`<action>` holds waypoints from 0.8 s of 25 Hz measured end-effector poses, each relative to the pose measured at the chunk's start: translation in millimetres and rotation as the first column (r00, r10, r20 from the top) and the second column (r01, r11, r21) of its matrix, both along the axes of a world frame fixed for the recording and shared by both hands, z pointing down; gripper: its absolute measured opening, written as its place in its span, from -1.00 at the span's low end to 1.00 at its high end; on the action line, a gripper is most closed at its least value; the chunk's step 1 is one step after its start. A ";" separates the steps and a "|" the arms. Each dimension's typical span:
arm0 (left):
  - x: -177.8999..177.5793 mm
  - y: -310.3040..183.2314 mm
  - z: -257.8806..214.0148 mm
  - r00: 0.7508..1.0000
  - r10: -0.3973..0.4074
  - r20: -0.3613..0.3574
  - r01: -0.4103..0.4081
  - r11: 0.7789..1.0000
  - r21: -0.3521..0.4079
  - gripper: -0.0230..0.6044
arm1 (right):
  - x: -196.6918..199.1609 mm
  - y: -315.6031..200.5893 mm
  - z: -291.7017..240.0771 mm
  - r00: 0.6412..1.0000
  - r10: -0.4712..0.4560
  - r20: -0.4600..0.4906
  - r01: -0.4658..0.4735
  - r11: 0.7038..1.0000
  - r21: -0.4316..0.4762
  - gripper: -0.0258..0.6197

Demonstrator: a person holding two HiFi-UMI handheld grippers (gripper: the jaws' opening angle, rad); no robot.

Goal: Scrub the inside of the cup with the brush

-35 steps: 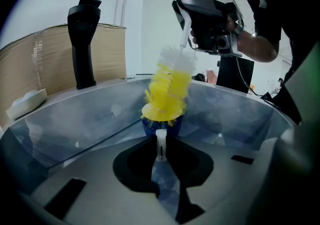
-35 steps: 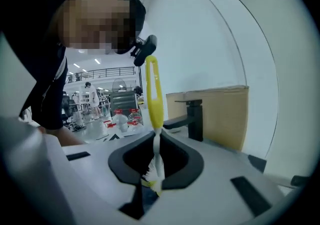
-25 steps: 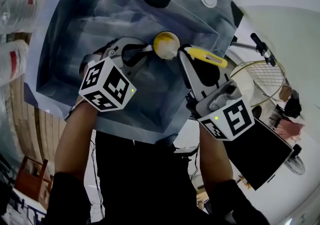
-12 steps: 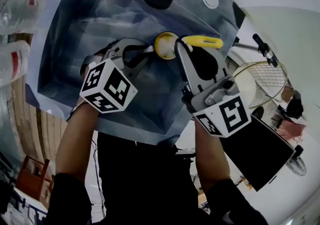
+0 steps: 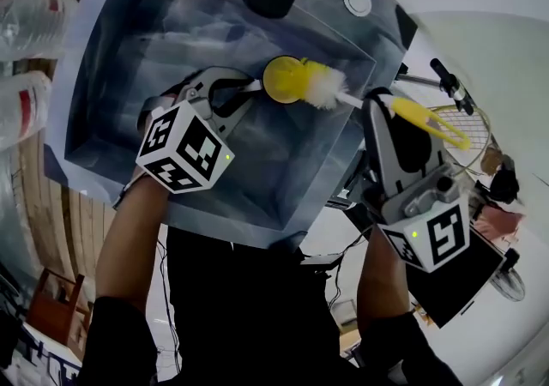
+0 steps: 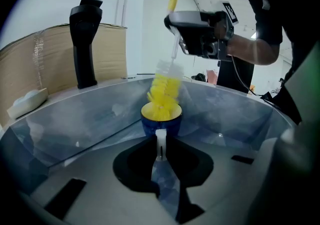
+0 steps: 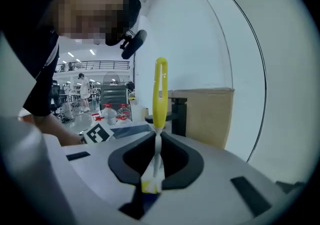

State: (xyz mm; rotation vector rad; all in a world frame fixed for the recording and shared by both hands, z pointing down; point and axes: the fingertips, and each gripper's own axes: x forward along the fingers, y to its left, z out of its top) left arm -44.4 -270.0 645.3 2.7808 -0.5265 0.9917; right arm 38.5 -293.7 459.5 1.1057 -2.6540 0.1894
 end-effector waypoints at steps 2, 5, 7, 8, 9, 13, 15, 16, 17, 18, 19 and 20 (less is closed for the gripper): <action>-0.2 0.1 0.4 1.000 0.001 0.000 -0.001 1.000 0.000 -0.71 | -4.9 3.3 31.2 1.000 0.004 0.003 -0.003 0.998 -0.058 -0.79; 0.1 -0.2 0.6 1.000 0.002 -0.001 -0.002 1.000 0.003 -0.71 | -26.0 2.0 65.2 1.000 -0.006 0.021 0.008 0.995 -0.101 -0.79; 0.1 -1.1 0.3 1.000 -0.001 -0.002 0.001 1.000 0.007 -0.71 | -32.7 -1.6 66.4 0.999 -0.003 0.033 0.006 0.995 -0.096 -0.79; -0.1 -1.3 0.2 1.000 -0.002 0.000 0.002 1.000 0.010 -0.71 | -32.9 -1.8 65.4 0.999 -0.002 0.032 0.005 0.996 -0.092 -0.79; -0.4 -1.5 0.1 1.000 -0.003 0.002 0.003 1.000 0.014 -0.71 | -32.1 -1.2 64.4 1.000 -0.001 0.031 0.004 0.996 -0.088 -0.79; -2.2 -1.9 2.4 1.000 0.005 0.030 -0.005 1.000 0.017 -0.68 | -23.3 -1.8 58.0 0.999 0.019 0.048 -0.015 0.996 -0.086 -0.79; -7.0 -1.0 2.0 0.998 0.006 0.063 -0.007 1.000 0.005 -0.61 | -17.6 -2.1 49.9 0.996 0.040 0.076 -0.032 0.994 -0.100 -0.79; -10.8 -0.9 -2.5 0.998 0.003 0.069 -0.003 1.000 -0.002 -0.52 | -14.7 -1.3 43.3 0.995 0.049 0.089 -0.039 0.994 -0.105 -0.79; -15.0 -1.2 -10.8 0.998 -0.004 0.064 0.004 1.000 -0.007 -0.48 | -11.7 -0.2 35.0 0.993 0.055 0.101 -0.044 0.993 -0.109 -0.79; -19.3 -2.1 -22.5 0.998 -0.012 0.054 0.012 1.000 -0.007 -0.48 | -8.6 1.0 25.5 0.992 0.057 0.110 -0.045 0.993 -0.110 -0.79; -23.5 -3.6 -36.7 0.999 -0.021 0.044 0.021 1.000 0.001 -0.48 | -5.2 2.0 15.1 0.992 0.057 0.116 -0.045 0.993 -0.109 -0.79; -27.3 -5.3 -53.0 0.999 -0.031 0.034 0.031 0.999 0.017 -0.48 | -1.3 3.0 3.8 0.991 0.058 0.122 -0.045 0.993 -0.105 -0.79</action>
